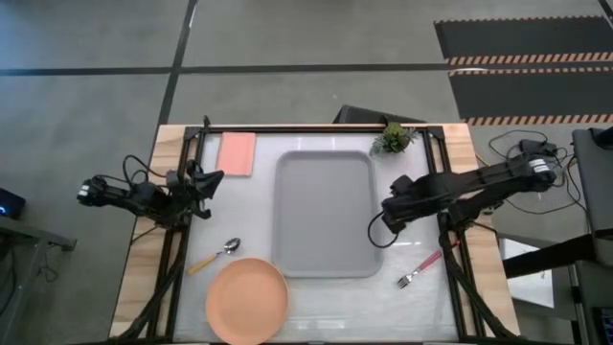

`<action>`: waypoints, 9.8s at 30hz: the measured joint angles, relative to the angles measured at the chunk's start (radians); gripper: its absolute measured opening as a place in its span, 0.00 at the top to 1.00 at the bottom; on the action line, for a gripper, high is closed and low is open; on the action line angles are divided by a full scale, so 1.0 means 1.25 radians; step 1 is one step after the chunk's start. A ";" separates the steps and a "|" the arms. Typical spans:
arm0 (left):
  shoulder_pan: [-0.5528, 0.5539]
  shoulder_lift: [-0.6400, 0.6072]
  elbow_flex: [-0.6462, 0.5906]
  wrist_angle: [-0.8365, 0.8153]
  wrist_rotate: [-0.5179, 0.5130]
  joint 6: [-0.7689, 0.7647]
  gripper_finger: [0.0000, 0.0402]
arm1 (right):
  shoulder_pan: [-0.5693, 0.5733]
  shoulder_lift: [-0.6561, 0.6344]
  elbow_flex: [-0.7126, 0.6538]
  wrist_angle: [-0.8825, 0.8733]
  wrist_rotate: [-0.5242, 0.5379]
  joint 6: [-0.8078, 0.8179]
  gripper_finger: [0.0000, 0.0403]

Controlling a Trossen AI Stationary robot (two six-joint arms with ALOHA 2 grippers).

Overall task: Pick and place plate/cup/fork/spoon on tray
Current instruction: Put the black cup on the top left of the gray tray, then put the orange plate on the gray tray to the bottom of the black cup

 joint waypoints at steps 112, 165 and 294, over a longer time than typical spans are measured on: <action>0.000 0.020 0.000 0.001 0.000 0.000 1.00 | -0.311 0.558 0.649 0.295 0.000 -0.834 0.98; 0.000 0.025 0.000 0.001 0.000 -0.002 1.00 | -0.321 0.729 0.923 0.169 -0.137 -0.902 0.70; -0.147 1.014 0.595 -0.865 0.471 -0.434 0.53 | 0.037 -0.394 -0.741 1.491 0.172 -0.889 0.87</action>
